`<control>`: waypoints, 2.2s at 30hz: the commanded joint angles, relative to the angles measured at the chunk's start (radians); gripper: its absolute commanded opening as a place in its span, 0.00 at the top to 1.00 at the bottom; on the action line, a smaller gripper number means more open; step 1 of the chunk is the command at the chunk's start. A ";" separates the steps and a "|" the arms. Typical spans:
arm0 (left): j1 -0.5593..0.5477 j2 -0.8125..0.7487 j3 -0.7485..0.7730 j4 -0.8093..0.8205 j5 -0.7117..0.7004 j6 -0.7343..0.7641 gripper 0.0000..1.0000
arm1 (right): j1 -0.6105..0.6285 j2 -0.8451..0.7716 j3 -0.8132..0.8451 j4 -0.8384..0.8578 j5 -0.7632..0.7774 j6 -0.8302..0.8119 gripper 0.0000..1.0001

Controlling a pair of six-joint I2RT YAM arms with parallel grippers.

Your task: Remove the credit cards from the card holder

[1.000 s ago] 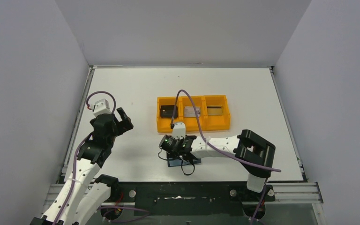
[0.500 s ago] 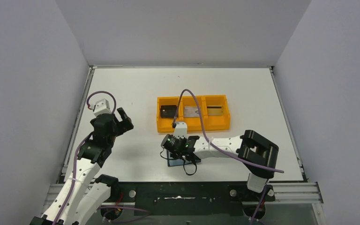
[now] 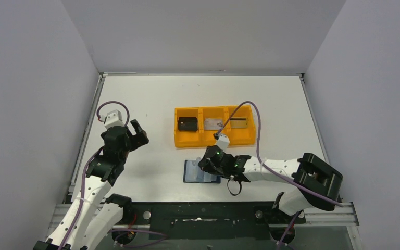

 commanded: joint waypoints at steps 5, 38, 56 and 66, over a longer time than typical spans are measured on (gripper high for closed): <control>0.006 -0.007 -0.003 0.034 0.008 0.017 0.10 | -0.140 -0.106 -0.189 0.261 -0.179 0.062 0.87; -0.029 0.131 -0.119 0.318 0.795 -0.078 0.37 | -0.178 0.047 -0.295 0.812 -0.451 0.100 0.92; -0.357 0.414 -0.084 0.493 0.749 -0.133 0.46 | -0.245 -0.021 -0.482 0.895 -0.398 0.201 0.92; -0.468 0.586 -0.005 0.499 0.720 -0.130 0.51 | -0.249 -0.048 -0.567 0.938 -0.319 0.268 0.91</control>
